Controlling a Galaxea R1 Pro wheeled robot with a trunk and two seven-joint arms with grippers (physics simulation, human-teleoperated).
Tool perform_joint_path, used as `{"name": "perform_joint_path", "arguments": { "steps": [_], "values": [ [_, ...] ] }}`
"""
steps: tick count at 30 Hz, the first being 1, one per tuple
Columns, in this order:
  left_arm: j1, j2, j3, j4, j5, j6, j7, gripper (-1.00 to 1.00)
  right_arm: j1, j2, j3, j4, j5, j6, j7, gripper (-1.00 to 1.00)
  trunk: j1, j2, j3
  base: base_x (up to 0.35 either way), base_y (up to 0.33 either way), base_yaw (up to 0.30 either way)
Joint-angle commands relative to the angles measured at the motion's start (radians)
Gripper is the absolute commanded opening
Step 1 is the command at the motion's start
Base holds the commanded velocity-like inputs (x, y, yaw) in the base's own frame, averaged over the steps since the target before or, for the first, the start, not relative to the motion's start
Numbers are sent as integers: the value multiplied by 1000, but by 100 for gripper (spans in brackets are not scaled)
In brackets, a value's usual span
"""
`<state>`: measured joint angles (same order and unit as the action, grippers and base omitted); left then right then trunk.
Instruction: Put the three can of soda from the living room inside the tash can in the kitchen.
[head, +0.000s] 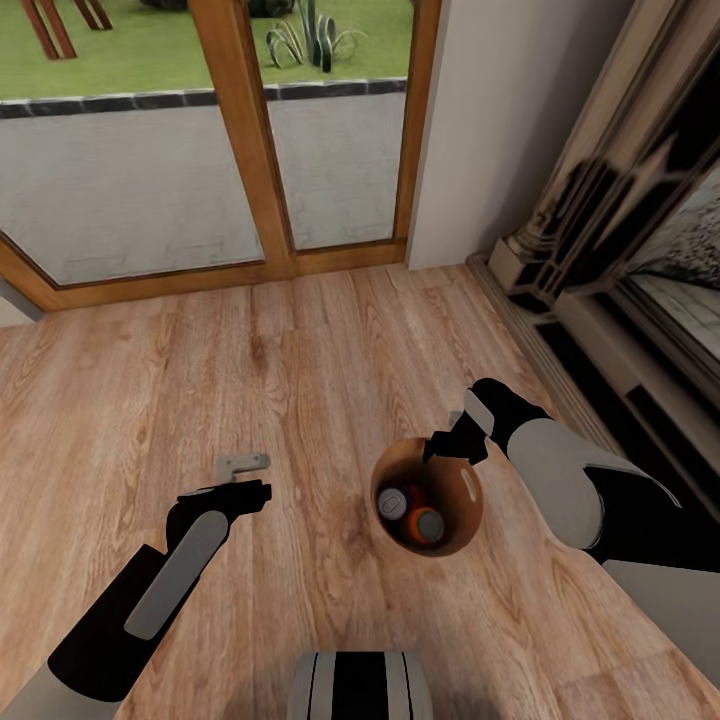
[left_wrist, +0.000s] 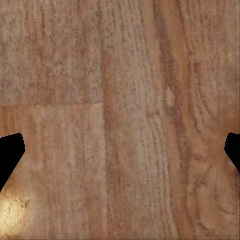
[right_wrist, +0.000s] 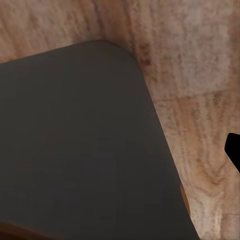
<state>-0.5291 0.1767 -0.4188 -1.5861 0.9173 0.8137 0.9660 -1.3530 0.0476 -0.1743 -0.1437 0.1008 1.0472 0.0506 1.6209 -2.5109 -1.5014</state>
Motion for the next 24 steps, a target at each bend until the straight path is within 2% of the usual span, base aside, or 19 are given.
{"name": "perform_joint_path", "arguments": {
  "steps": [1,9,11,12,16,24],
  "values": [
    [0,0,0,0,0,0,0,100,0,0,0,0,0,0,0,100,0,0,0,0,0,0],
    [0,-3,0,-1,0,1,-2,100,0,1,3,-3,2,0,-1,100,0,0,0,0,0,0],
    [0,-4,0,-1,1,1,-2,100,0,1,14,-3,4,0,-2,100,-1,0,8,0,0,0],
    [0,-6,0,0,1,2,-3,100,0,9,39,-6,17,0,-3,100,-1,1,12,0,0,0],
    [0,-6,0,0,1,2,-3,100,0,29,63,-14,44,0,-4,100,-3,2,27,0,0,0],
    [0,-6,0,0,2,3,-3,100,0,42,72,-20,65,0,-5,100,-7,3,58,0,0,0]
  ]
}}
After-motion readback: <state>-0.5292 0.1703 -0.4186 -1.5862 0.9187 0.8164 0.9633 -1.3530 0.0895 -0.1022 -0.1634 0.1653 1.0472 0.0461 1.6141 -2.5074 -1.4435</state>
